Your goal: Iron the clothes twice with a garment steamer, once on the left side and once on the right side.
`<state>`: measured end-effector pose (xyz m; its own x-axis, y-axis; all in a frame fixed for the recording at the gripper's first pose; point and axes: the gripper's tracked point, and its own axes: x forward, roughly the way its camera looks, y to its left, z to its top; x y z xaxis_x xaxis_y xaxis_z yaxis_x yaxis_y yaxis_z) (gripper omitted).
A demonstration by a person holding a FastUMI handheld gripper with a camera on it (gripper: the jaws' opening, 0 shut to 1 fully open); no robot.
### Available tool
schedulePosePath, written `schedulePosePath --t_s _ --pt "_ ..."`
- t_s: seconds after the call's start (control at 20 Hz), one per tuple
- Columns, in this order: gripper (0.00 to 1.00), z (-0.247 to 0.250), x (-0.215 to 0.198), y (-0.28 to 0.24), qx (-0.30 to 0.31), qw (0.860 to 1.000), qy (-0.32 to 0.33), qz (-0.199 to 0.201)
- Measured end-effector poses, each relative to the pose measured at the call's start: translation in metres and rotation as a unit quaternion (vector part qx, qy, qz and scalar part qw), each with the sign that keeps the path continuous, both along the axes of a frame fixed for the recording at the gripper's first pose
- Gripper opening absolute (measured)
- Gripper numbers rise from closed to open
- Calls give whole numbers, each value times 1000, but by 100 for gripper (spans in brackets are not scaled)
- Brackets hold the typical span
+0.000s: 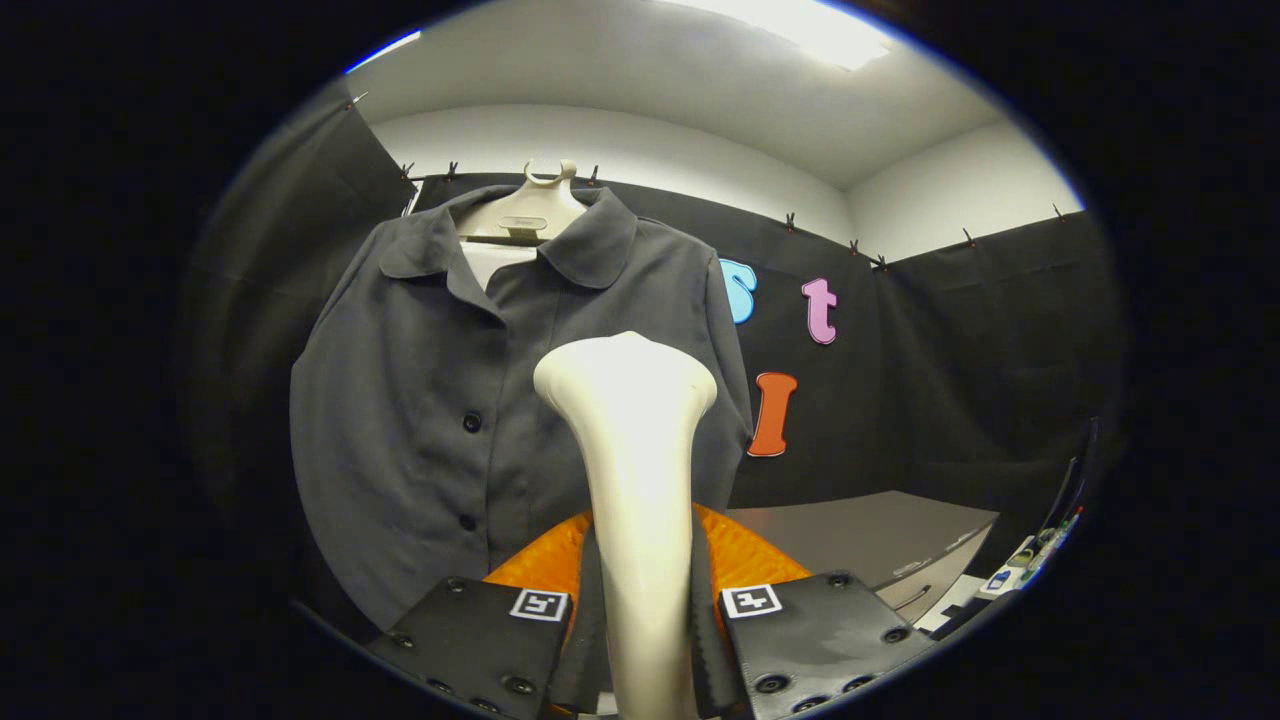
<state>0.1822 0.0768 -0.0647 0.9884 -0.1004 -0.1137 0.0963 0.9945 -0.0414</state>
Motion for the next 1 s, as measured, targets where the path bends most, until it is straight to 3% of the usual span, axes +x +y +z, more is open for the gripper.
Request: schedulePosePath --t_s 0.7,1.0 --pt "42 -103 -76 35 22 994 89 51" --pt "42 -168 -106 47 10 984 160 78"
